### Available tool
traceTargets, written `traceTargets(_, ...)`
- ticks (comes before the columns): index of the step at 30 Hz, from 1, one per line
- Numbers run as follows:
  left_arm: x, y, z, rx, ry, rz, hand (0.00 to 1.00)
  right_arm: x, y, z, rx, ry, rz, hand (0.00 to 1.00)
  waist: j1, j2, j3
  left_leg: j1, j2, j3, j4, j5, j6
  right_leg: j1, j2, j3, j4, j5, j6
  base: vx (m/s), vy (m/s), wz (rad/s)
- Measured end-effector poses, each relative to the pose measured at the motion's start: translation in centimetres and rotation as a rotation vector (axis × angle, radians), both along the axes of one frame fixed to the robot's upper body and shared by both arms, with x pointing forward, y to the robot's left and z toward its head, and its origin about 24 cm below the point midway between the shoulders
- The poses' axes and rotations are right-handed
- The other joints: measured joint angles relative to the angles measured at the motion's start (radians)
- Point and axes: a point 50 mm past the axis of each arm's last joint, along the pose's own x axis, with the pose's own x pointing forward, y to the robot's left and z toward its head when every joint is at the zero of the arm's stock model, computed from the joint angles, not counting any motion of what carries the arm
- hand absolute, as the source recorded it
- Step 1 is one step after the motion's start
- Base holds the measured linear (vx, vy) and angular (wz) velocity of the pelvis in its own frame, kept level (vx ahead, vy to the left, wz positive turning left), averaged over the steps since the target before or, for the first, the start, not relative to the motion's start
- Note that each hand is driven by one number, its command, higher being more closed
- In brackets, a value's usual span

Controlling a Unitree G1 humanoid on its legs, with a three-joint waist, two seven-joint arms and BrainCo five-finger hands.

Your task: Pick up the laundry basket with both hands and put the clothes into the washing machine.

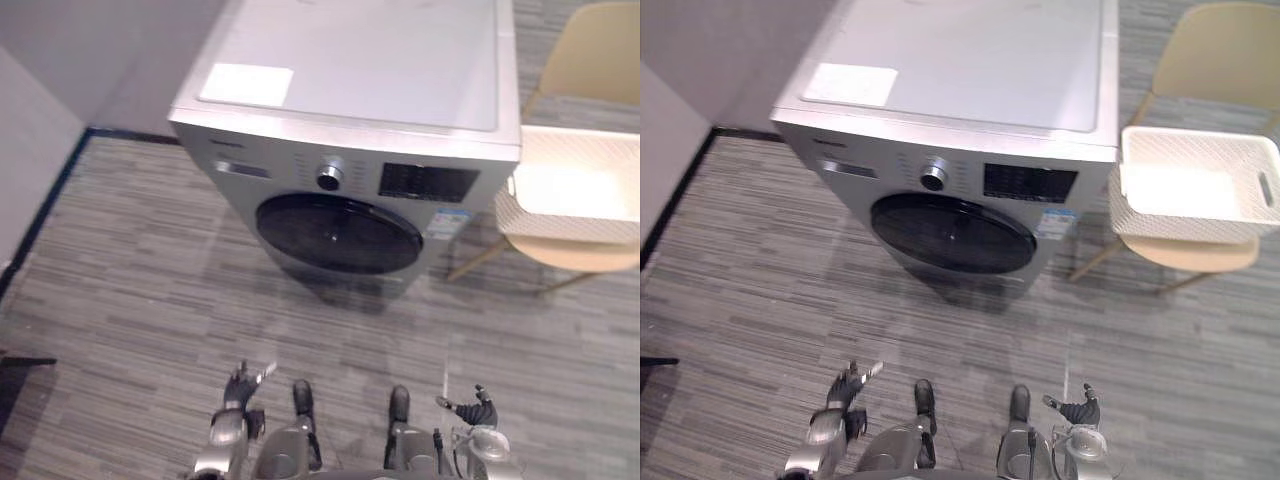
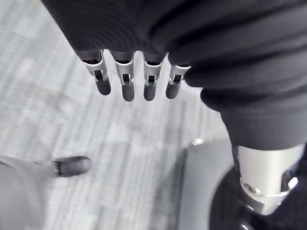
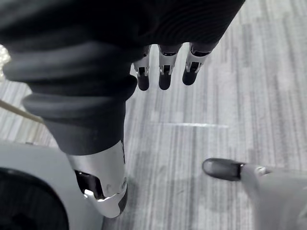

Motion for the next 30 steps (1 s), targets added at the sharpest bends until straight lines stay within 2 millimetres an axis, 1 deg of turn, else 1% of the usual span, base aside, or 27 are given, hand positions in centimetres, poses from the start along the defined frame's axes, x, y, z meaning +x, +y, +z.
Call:
traceTargets(2, -0.5, 0.3, -0.3, 0.001, 0.025, 0.01, 0.0, -0.4, 0.1, -0.4, 0.007, 0.026, -0.003, 0.0, 0.008, -0.001, 0.001, -0.007, -0.011, -0.026, -0.012, 0.007, 0.0, 0.027, -0.015, -0.069, 0.002, -0.013, 0.005, -0.01, 0.063, 1.11)
traceTargets(3, -0.4, 0.4, -0.2, 0.008, 0.026, 0.015, 0.0, -0.8, 0.1, -0.6, 0.012, 0.046, -0.009, 0.0, 0.002, -0.007, -0.005, -0.038, -0.005, 0.041, -0.001, -0.007, 0.015, 0.042, -0.035, -0.131, 0.003, -0.025, 0.017, -0.01, 0.086, 1.39)
traceTargets(5, -0.5, 0.5, -0.3, 0.01, 0.03, 0.027, 0.0, -1.0, -0.1, -0.7, 0.016, 0.06, -0.027, 0.0, -0.004, -0.014, -0.006, -0.06, 0.012, 0.165, 0.047, -0.01, 0.021, 0.065, -0.058, -0.199, 0.027, -0.047, 0.036, 0.08, 0.104, 1.29)
traceTargets(6, -0.7, 1.1, -0.2, 0.017, 0.03, 0.065, 0.0, -1.1, -0.1, -0.8, 0.018, 0.066, -0.027, 0.0, 0.006, -0.028, -0.005, -0.068, 0.005, 0.169, 0.076, -0.004, 0.031, 0.075, -0.081, -0.218, 0.046, -0.059, 0.05, 0.13, 0.103, 0.83)
traceTargets(7, -0.9, 1.4, -0.2, 0.025, 0.033, 0.076, 0.0, -0.9, 0.0, -0.8, 0.02, 0.061, -0.023, 0.0, 0.017, -0.036, -0.005, -0.069, -0.003, 0.168, 0.089, -0.013, 0.042, 0.081, -0.09, -0.221, 0.048, -0.06, 0.051, 0.13, 0.111, 0.45)
traceTargets(9, -1.6, 2.1, -0.3, 0.045, 0.049, 0.108, 0.0, 0.9, 0.5, -0.2, 0.023, 0.017, 0.005, 0.0, 0.023, -0.066, -0.003, -0.077, -0.036, 0.155, 0.154, -0.066, 0.066, 0.115, -0.127, -0.234, 0.049, -0.064, 0.056, 0.16, 0.134, 0.29)
traceTargets(10, -1.7, 2.2, -0.3, 0.046, 0.051, 0.11, 0.0, 1.3, 0.6, 0.0, 0.02, 0.007, 0.014, 0.0, 0.027, -0.069, -0.004, -0.083, -0.044, 0.153, 0.179, -0.086, 0.07, 0.122, -0.135, -0.235, 0.05, -0.064, 0.056, 0.17, 0.159, 0.19)
traceTargets(11, -1.7, 2.2, -0.3, 0.044, 0.047, 0.111, 0.0, 1.9, 0.6, 0.3, 0.022, -0.012, 0.027, 0.0, 0.041, -0.071, -0.004, -0.103, -0.054, 0.149, 0.246, -0.138, 0.079, 0.135, -0.15, -0.24, 0.056, -0.064, 0.057, 0.11, 0.111, 0.18)
traceTargets(12, -1.9, 2.2, -0.2, 0.043, 0.038, 0.116, 0.0, 2.3, 0.7, 0.4, 0.025, -0.019, 0.044, 0.0, 0.041, -0.071, -0.004, -0.129, -0.063, 0.131, 0.316, -0.209, 0.09, 0.139, -0.174, -0.259, 0.098, -0.08, 0.081, 0.13, 0.14, 0.25)
traceTargets(13, -2.0, 2.1, -0.2, 0.041, 0.033, 0.12, 0.0, 2.4, 0.8, 0.4, 0.024, -0.02, 0.05, 0.0, 0.039, -0.065, -0.005, -0.145, -0.065, 0.122, 0.348, -0.234, 0.098, 0.131, -0.19, -0.262, 0.147, -0.091, 0.093, 0.07, 0.126, 0.37)
traceTargets(14, -2.0, 1.9, -0.2, 0.033, 0.029, 0.126, 0.0, 2.3, 0.6, 0.4, 0.021, -0.012, 0.053, 0.0, 0.036, -0.062, -0.002, -0.146, -0.064, 0.105, 0.374, -0.257, 0.106, 0.105, -0.216, -0.258, 0.254, -0.097, 0.087, 0.11, 0.163, 0.61)
traceTargets(15, -1.9, 1.9, 0.0, 0.031, 0.011, 0.13, 0.0, 1.9, 0.7, 0.2, 0.024, 0.005, 0.063, 0.0, 0.036, -0.052, -0.008, -0.116, -0.08, 0.076, 0.378, -0.269, 0.118, 0.057, -0.264, -0.227, 0.436, -0.085, 0.051, 0.22, 0.239, 0.89)
traceTargets(16, -1.7, 2.1, 0.3, 0.037, -0.015, 0.133, 0.0, 1.4, 1.0, -0.1, 0.025, 0.024, 0.079, 0.0, 0.036, -0.056, -0.004, -0.087, -0.1, 0.024, 0.377, -0.28, 0.134, -0.015, -0.292, -0.134, 0.629, -0.027, -0.058, 0.26, 0.211, 0.95)
traceTargets(17, -1.4, 2.2, 0.5, 0.045, -0.03, 0.132, 0.0, 1.2, 1.2, -0.2, 0.029, 0.03, 0.089, 0.0, 0.035, -0.058, -0.001, -0.075, -0.098, -0.003, 0.378, -0.284, 0.142, -0.057, -0.28, -0.069, 0.715, -0.048, -0.058, 0.31, 0.169, 1.13)
traceTargets(18, -0.8, 2.5, 0.9, 0.052, -0.06, 0.133, 0.0, 1.2, 2.0, -0.4, 0.048, 0.033, 0.104, 0.0, 0.024, -0.064, 0.002, -0.059, -0.101, -0.061, 0.378, -0.292, 0.159, -0.123, -0.214, 0.017, 0.841, -0.144, -0.048, 0.3, 0.073, 1.3)
traceTargets(19, -0.3, 2.6, 1.2, 0.053, -0.082, 0.142, 0.0, 1.4, 2.5, -0.4, 0.058, 0.027, 0.122, 0.0, 0.013, -0.07, 0.006, -0.032, -0.106, -0.116, 0.368, -0.298, 0.166, -0.172, -0.147, 0.054, 0.882, -0.212, -0.053, 0.38, 0.044, 1.3)
traceTargets(20, -0.1, 2.7, 1.3, 0.054, -0.092, 0.149, 0.0, 1.6, 2.7, -0.3, 0.06, 0.02, 0.127, 0.0, 0.011, -0.068, 0.011, -0.012, -0.113, -0.14, 0.359, -0.3, 0.167, -0.196, -0.115, 0.069, 0.878, -0.238, -0.057, 0.4, 0.024, 1.22)
traceTargets(21, 0.4, 2.7, 1.6, 0.057, -0.111, 0.153, 0.0, 1.8, 2.7, -0.1, 0.053, 0.005, 0.138, 0.0, 0.011, -0.077, 0.016, 0.023, -0.127, -0.173, 0.352, -0.306, 0.168, -0.242, -0.071, 0.091, 0.851, -0.268, -0.052, 0.34, 0.014, 0.92)
traceTargets(22, 0.8, 2.5, 1.7, 0.051, -0.122, 0.153, 0.0, 2.0, 2.6, 0.1, 0.048, -0.006, 0.137, 0.0, 0.012, -0.08, 0.017, 0.038, -0.14, -0.2, 0.352, -0.312, 0.166, -0.272, -0.051, 0.107, 0.828, -0.272, -0.051, 0.36, -0.024, 1.29)
traceTargets(23, 1.3, 1.9, 1.7, 0.034, -0.136, 0.153, 0.0, 2.2, 2.4, 0.4, 0.042, -0.028, 0.135, 0.0, 0.006, -0.083, 0.018, 0.062, -0.158, -0.247, 0.355, -0.323, 0.17, -0.329, -0.015, 0.146, 0.762, -0.27, -0.048, 0.39, -0.085, 1.56)
traceTargets(24, 2.1, 1.3, 1.9, 0.016, -0.156, 0.15, 0.0, 2.4, 2.3, 0.7, 0.037, -0.046, 0.134, 0.0, -0.011, -0.081, 0.019, 0.08, -0.178, -0.313, 0.358, -0.333, 0.168, -0.376, 0.016, 0.195, 0.659, -0.256, -0.029, 0.4, -0.125, 1.7)
traceTargets(25, 2.5, 1.1, 2.0, 0.01, -0.168, 0.15, 0.0, 2.5, 2.3, 0.7, 0.036, -0.051, 0.135, 0.0, -0.016, -0.094, 0.019, 0.097, -0.184, -0.343, 0.358, -0.337, 0.163, -0.384, 0.029, 0.222, 0.597, -0.241, -0.025, 0.43, -0.188, 1.76)
traceTargets(26, 2.8, 0.8, 2.1, 0.004, -0.181, 0.149, 0.0, 2.4, 2.3, 0.7, 0.037, -0.044, 0.135, 0.0, -0.017, -0.092, 0.031, 0.13, -0.188, -0.39, 0.358, -0.351, 0.142, -0.383, 0.05, 0.277, 0.472, -0.189, -0.035, 0.45, -0.242, 1.72)
traceTargets(27, 2.5, 0.7, 2.0, 0.002, -0.177, 0.153, 0.0, 2.0, 2.4, 0.5, 0.041, -0.033, 0.136, 0.0, -0.016, -0.095, 0.029, 0.156, -0.188, -0.43, 0.361, -0.371, 0.117, -0.377, 0.049, 0.293, 0.399, -0.128, -0.052, 0.44, -0.264, 1.73)
traceTargets(28, 2.3, 0.5, 1.9, -0.004, -0.173, 0.156, 0.0, 1.7, 2.4, 0.3, 0.044, -0.023, 0.134, 0.0, -0.016, -0.097, 0.028, 0.173, -0.187, -0.447, 0.368, -0.385, 0.105, -0.368, 0.041, 0.288, 0.397, -0.081, -0.071, 0.5, -0.306, 1.81)
traceTargets(29, 2.1, 0.4, 1.8, -0.006, -0.165, 0.162, 0.0, 0.9, 2.4, -0.1, 0.048, -0.001, 0.13, 0.0, -0.02, -0.088, 0.025, 0.177, -0.179, -0.46, 0.441, -0.406, 0.072, -0.346, 0.028, 0.23, 0.445, -0.024, -0.091, 0.59, -0.37, 1.5)
traceTargets(30, 1.8, 0.1, 1.7, -0.018, -0.166, 0.186, 0.0, 1.3, 2.4, 0.1, 0.046, -0.013, 0.137, 0.0, -0.008, -0.066, 0.023, 0.098, -0.148, -0.391, 0.614, -0.394, 0.036, -0.31, 0.04, 0.178, 0.438, -0.057, -0.115, 0.6, -0.366, 1.26)
